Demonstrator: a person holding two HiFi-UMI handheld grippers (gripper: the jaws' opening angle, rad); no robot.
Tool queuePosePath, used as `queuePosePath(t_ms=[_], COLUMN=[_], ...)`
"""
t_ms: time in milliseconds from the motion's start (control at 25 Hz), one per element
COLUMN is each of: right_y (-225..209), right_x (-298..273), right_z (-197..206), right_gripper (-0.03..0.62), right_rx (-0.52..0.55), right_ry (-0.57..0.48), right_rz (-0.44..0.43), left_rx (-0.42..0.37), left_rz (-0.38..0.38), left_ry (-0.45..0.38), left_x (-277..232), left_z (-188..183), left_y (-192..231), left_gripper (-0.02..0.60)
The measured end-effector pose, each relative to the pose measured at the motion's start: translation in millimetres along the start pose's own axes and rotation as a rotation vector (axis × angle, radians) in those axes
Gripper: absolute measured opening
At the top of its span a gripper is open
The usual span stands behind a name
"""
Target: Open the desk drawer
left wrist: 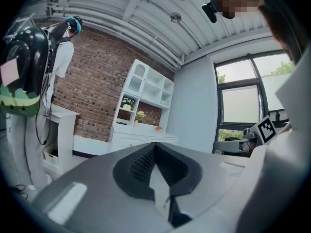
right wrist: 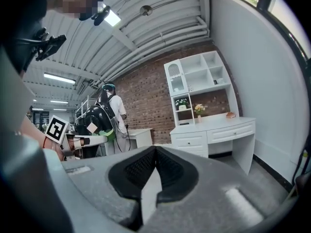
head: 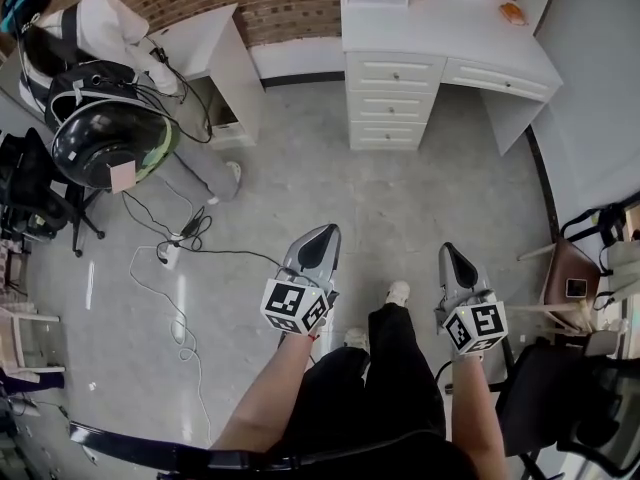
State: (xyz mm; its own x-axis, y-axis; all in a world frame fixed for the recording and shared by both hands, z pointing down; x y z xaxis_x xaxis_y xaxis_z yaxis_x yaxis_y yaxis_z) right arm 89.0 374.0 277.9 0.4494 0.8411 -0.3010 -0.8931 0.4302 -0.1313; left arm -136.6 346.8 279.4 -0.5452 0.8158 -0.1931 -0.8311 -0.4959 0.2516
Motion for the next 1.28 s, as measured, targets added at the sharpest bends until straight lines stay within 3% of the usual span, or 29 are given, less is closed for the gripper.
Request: queuePosePath(t_ms=[600, 1280], right_y=[-71, -166], right_x=[-127, -234], right_z=[-45, -78], right_gripper=[0.002, 0.002], right_rx=[0.013, -0.01], right_ry=[0.022, 0.055], right_rz=[-0.085, -0.181], left_rx=[0.014, 0.025], left_rz=[-0.08, -0.161], left_ry=[0.005, 0.021], left_x=[-107, -226], left_z=[-35, -63], left_y=[66, 95], left_gripper=[0.0, 0.0])
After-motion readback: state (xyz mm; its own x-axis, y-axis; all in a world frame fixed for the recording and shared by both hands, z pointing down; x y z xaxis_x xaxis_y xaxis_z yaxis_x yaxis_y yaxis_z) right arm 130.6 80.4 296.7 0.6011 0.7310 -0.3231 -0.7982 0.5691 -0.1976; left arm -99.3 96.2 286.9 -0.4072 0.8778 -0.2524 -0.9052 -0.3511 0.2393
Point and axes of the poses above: the fingertips, and each gripper's own axes: x backward along the fingers, y to its left, z out of its underside, the point moved 2 cm from there along x, backward along the fingers, and after that the axes turned 9 degrees about y, right-handed, at the moved point
